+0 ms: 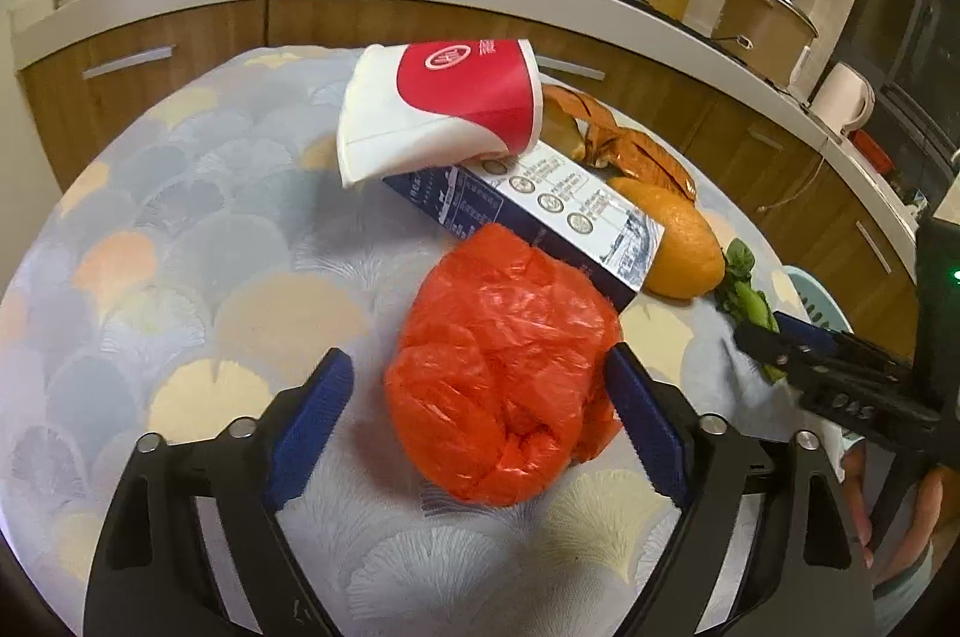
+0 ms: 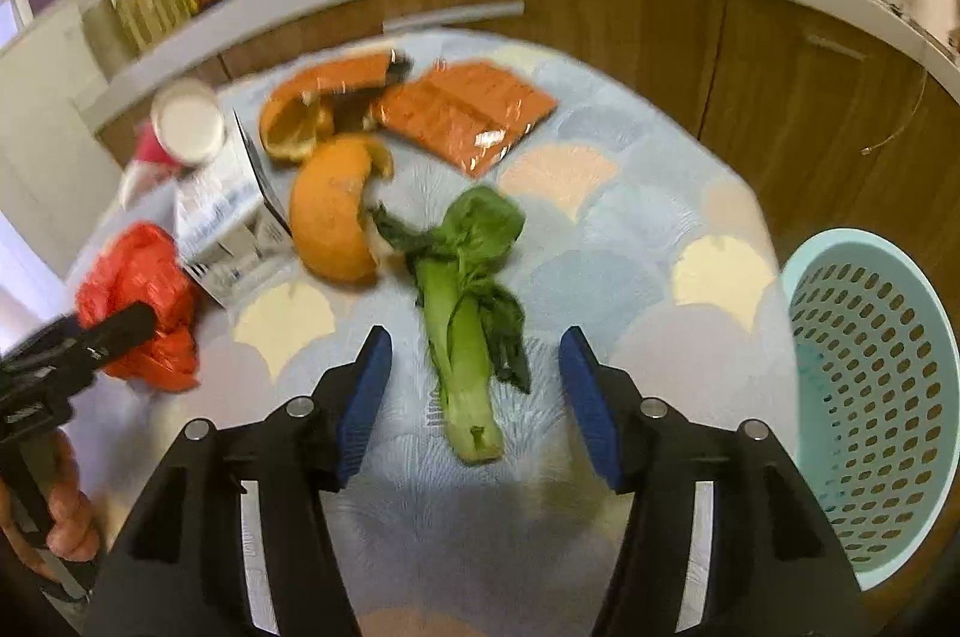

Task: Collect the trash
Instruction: 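Grasp the red plastic bag with the left tool while the right tool grasps the bok choy stalk, then carry the red bag and bok choy over the blue basket and open both tools, then move both tools back over the table toward the red-and-white paper cup, then grasp the red-and-white Hi paper cup with the left tool while the right tool grasps an orange peel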

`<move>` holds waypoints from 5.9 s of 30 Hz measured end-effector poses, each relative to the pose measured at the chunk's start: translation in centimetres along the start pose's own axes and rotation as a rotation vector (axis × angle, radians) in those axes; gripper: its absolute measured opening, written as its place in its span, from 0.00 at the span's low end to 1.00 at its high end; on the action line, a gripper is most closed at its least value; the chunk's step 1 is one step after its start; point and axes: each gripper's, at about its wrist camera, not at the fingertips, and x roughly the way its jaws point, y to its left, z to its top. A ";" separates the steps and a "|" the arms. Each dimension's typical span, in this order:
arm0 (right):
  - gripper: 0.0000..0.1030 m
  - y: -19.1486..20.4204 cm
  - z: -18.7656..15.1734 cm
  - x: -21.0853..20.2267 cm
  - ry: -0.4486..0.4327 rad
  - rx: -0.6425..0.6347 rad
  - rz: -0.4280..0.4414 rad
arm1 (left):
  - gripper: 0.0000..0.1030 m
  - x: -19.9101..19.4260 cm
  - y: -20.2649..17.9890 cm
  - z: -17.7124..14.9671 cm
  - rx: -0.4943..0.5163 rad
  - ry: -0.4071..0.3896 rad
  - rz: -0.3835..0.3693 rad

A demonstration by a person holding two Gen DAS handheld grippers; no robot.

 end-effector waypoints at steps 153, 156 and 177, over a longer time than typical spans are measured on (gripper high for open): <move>0.60 1.1 1.2 -0.3 -0.106 0.097 0.110 | 0.77 -2.1 6.2 6.0 0.040 -0.066 0.354; 0.60 1.0 1.2 -0.3 -0.106 0.102 0.106 | 0.77 -3.1 7.6 5.6 0.026 -0.066 0.278; 0.61 3.4 3.0 0.1 -0.078 0.023 0.106 | 0.64 2.3 8.3 7.8 -0.071 -0.035 -0.110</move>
